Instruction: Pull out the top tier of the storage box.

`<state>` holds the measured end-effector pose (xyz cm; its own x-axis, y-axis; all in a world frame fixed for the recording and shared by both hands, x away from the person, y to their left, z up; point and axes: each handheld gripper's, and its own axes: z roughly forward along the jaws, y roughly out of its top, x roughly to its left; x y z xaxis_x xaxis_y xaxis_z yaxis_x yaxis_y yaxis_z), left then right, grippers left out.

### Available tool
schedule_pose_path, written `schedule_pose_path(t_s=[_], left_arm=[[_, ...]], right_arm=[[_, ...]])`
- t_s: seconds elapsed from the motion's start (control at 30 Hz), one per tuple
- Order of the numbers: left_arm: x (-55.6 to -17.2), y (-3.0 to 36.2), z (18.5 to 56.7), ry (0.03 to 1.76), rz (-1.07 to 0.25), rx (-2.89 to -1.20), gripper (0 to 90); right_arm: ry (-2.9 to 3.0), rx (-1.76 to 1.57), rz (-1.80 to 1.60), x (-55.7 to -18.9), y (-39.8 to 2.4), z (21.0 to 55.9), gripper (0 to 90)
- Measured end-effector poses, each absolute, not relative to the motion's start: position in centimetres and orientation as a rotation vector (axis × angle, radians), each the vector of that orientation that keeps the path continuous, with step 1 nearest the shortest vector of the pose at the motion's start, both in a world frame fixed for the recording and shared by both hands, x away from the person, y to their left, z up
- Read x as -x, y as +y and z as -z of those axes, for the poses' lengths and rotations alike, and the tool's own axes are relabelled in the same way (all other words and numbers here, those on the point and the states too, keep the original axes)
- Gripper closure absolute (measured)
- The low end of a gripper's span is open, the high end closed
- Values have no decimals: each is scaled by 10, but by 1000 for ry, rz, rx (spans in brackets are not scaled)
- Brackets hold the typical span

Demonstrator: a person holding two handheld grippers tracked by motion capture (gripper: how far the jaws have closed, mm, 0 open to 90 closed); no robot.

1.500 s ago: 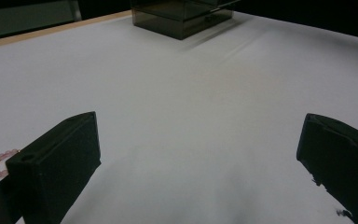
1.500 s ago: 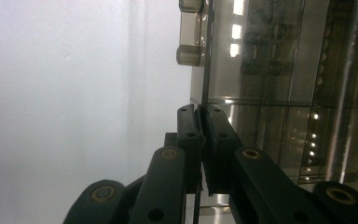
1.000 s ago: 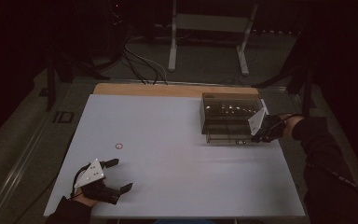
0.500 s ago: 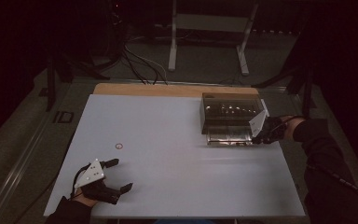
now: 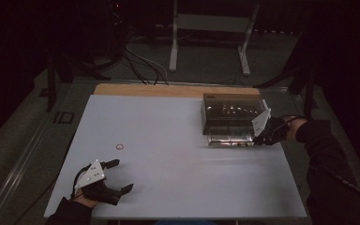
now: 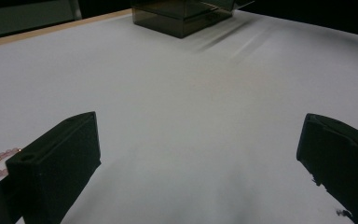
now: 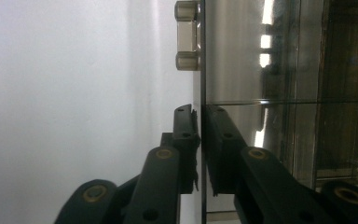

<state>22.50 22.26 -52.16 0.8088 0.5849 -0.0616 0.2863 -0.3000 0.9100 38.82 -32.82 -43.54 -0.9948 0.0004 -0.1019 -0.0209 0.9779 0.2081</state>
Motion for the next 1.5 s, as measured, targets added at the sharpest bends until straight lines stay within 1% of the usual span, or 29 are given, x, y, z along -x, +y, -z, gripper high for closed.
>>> schedule_pose_path(t_s=[0.4,0.8,0.83,0.87,0.9,0.93,1.0,1.07,1.1,1.13,1.17,1.2,1.23,1.27,1.3,1.33,1.4,1.43,1.47,1.5], left_arm=[[-225,222,522,657,-342,-1902,10],[-225,223,521,656,-342,-1897,10],[-225,223,521,656,-341,-1896,10],[-225,223,521,656,-342,-1895,10],[-225,223,521,656,-342,-1895,10],[-225,223,521,655,-340,-1895,10],[-225,223,521,656,-340,-1895,10],[-225,223,521,655,-340,-1895,10],[-225,223,521,655,-340,-1894,10],[-225,223,521,654,-340,-1893,10],[-225,223,521,654,-340,-1893,10],[-225,223,520,654,-341,-1892,10],[-225,223,520,654,-341,-1892,10],[-225,223,520,654,-339,-1892,10],[-225,223,521,653,-339,-1892,10],[-225,223,521,653,-339,-1892,10],[-225,223,521,653,-338,-1892,10],[-225,223,521,653,-338,-1892,10],[-225,223,520,652,-339,-1892,10],[-225,223,520,652,-339,-1891,10]], right_arm=[[2936,-120,-552,-389,-336,417,782],[2821,-334,-767,-379,-326,402,656],[2810,-363,-801,-378,-325,401,639],[2786,-427,-855,-377,-322,399,587],[2786,-427,-855,-377,-322,399,587],[2765,-488,-878,-375,-319,397,555],[2754,-499,-894,-375,-317,396,538],[2710,-544,-933,-371,-312,394,465],[2692,-554,-949,-370,-310,394,456],[2677,-567,-960,-368,-309,393,419],[2677,-567,-960,-368,-309,393,419],[2654,-603,-985,-366,-306,393,349],[2654,-603,-985,-366,-306,393,349],[2641,-630,-997,-362,-301,393,273],[2639,-643,-1002,-360,-299,393,253],[2639,-643,-1002,-360,-299,393,253],[2651,-686,-1015,-355,-292,395,123],[2651,-686,-1015,-355,-292,395,123],[2638,-694,-1027,-352,-289,396,70],[2638,-694,-1027,-352,-289,396,70]])
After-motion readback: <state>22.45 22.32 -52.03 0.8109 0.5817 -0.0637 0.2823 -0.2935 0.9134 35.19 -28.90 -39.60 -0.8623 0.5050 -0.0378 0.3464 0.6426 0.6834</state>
